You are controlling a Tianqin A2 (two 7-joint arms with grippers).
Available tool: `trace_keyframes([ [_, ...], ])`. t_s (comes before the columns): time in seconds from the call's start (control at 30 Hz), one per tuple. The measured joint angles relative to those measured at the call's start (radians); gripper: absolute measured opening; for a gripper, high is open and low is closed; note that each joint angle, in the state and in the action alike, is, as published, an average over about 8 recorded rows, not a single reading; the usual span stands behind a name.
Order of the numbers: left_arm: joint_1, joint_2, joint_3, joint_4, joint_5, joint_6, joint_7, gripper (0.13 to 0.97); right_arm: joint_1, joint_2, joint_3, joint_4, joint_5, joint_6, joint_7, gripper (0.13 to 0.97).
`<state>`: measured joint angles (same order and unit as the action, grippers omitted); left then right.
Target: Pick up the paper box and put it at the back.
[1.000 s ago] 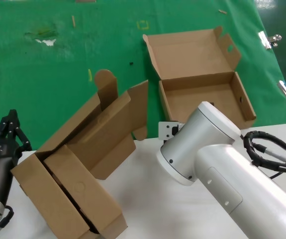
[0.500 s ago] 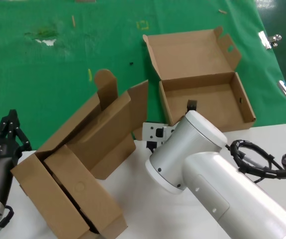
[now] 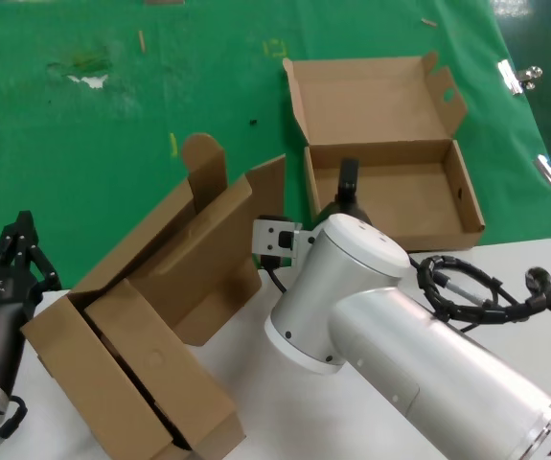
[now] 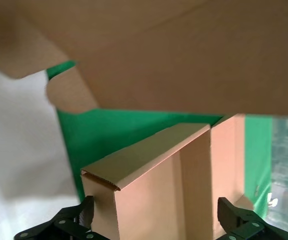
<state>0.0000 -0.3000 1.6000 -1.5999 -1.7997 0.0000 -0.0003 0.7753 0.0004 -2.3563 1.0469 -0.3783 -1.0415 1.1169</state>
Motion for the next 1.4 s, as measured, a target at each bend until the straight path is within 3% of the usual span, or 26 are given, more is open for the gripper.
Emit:
trace_keyframes([
  [0.2,0.0,0.0,0.0,0.0,0.0,0.0,0.0,0.14,0.023,0.001,-0.033,-0.009,0.03,0.013,0.008,0.858],
  [0.47,0.0,0.0,0.0,0.0,0.0,0.0,0.0,0.14,-0.005,0.048,0.035,0.155,0.204,-0.082,-0.187,0.933],
  [0.7,0.0,0.0,0.0,0.0,0.0,0.0,0.0,0.14,-0.084,0.128,0.188,0.43,0.308,-0.167,-0.277,0.958],
  [1.07,0.0,0.0,0.0,0.0,0.0,0.0,0.0,0.14,-0.29,0.147,0.531,0.861,0.286,-0.114,-0.259,0.966],
  [1.2,0.0,0.0,0.0,0.0,0.0,0.0,0.0,0.14,-0.338,0.132,0.599,0.922,0.297,-0.074,-0.268,0.966],
  [1.4,0.0,0.0,0.0,0.0,0.0,0.0,0.0,0.146,-0.36,0.14,0.608,0.905,0.388,-0.019,-0.309,0.966],
])
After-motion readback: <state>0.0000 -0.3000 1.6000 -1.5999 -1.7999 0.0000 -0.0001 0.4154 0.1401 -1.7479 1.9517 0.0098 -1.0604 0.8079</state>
